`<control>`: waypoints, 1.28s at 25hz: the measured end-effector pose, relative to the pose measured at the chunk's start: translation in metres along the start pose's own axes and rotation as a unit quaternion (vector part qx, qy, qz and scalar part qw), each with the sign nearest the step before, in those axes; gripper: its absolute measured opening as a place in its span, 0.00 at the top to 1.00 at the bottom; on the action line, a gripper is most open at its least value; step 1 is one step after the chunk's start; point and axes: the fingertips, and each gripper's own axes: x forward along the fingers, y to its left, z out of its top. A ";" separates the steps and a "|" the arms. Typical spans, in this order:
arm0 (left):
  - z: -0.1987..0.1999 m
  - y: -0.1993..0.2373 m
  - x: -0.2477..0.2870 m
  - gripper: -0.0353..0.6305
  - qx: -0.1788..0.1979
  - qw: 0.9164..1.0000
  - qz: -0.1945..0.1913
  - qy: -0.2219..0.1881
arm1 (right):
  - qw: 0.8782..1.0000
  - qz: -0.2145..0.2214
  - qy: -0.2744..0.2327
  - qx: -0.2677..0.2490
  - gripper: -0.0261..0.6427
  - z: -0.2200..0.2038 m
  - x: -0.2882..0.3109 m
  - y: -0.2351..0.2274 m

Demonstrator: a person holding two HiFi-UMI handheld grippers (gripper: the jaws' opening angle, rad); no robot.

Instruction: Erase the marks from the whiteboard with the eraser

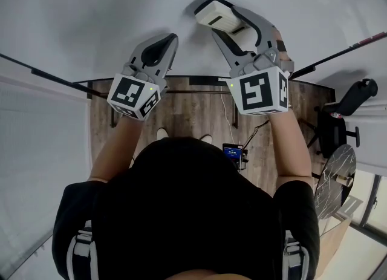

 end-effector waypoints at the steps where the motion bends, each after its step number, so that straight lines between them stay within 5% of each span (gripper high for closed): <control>1: -0.001 -0.001 -0.001 0.94 0.001 1.000 -0.002 -0.001 | 0.999 0.006 -0.018 0.035 0.61 0.000 -0.006 0.004; 6: -0.008 -0.008 -0.006 0.94 0.009 1.000 -0.023 -0.002 | 0.983 -0.003 -0.080 0.167 0.61 -0.018 -0.029 0.025; 14: -0.029 -0.030 -0.020 0.94 0.011 0.998 -0.065 0.000 | 0.915 0.040 -0.124 0.382 0.61 -0.061 -0.049 0.084; 26: -0.080 -0.060 -0.056 0.94 -0.021 0.995 -0.091 0.023 | 0.897 0.007 -0.149 0.417 0.61 -0.075 -0.064 0.141; 32: -0.080 -0.062 -0.058 0.94 -0.020 0.995 -0.095 0.029 | 0.898 0.009 -0.148 0.415 0.61 -0.078 -0.063 0.142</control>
